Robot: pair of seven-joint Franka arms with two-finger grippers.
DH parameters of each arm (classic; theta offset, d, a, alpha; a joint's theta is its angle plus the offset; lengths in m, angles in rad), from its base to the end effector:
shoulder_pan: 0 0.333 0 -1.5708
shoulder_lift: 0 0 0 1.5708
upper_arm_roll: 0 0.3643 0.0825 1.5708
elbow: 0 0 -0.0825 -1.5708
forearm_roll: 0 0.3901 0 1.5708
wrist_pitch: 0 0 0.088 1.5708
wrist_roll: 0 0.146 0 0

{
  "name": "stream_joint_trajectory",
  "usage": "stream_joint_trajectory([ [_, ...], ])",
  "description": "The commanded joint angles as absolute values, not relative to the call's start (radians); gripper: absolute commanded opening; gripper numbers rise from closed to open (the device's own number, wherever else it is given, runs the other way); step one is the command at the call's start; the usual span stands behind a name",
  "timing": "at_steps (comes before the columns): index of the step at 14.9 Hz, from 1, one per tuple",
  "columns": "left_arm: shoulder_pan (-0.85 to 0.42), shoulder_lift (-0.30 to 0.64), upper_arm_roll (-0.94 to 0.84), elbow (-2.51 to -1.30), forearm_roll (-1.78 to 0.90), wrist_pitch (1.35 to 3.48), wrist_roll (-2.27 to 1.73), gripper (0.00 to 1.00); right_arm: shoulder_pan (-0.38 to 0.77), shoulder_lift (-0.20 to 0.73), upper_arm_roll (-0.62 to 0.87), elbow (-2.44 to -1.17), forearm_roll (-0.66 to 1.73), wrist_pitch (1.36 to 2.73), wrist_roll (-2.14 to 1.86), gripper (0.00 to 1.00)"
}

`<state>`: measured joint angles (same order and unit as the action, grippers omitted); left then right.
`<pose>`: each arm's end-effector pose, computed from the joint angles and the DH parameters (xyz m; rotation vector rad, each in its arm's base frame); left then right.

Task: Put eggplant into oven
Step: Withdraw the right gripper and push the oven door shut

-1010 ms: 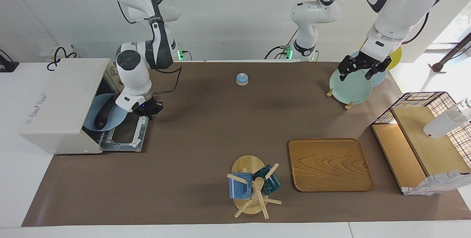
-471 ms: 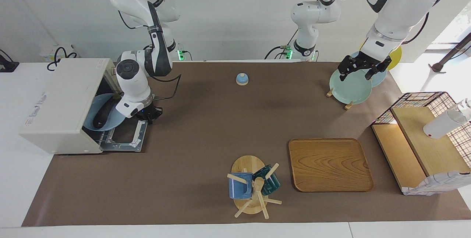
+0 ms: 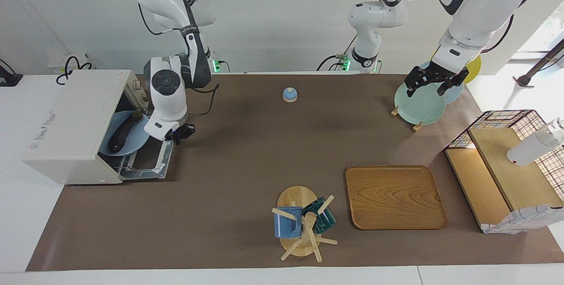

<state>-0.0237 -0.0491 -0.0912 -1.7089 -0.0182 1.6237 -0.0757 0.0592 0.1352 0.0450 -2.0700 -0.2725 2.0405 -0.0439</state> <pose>0.5391 -0.0659 0.5992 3.1303 -0.0590 -0.0586 0.5583 0.0335 0.3623 2.8712 0.4224 -0.2280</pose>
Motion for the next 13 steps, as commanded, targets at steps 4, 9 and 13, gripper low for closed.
stream_joint_trajectory([
  [4, -0.012, -0.067, -0.097, -1.727, -0.031, 1.621, -0.064, 1.00, 0.008, 0.077, 0.018, -1.934, -0.285, 1.864, -0.212, 0.00],
  [9, -0.012, -0.067, -0.097, -1.727, -0.031, 1.621, -0.066, 1.00, -0.070, 0.038, 0.015, -1.936, -0.284, 1.796, -0.290, 0.00],
  [13, -0.012, -0.067, -0.097, -1.727, -0.031, 1.621, -0.064, 1.00, -0.121, 0.026, 0.015, -1.934, -0.284, 1.783, -0.348, 0.02],
])
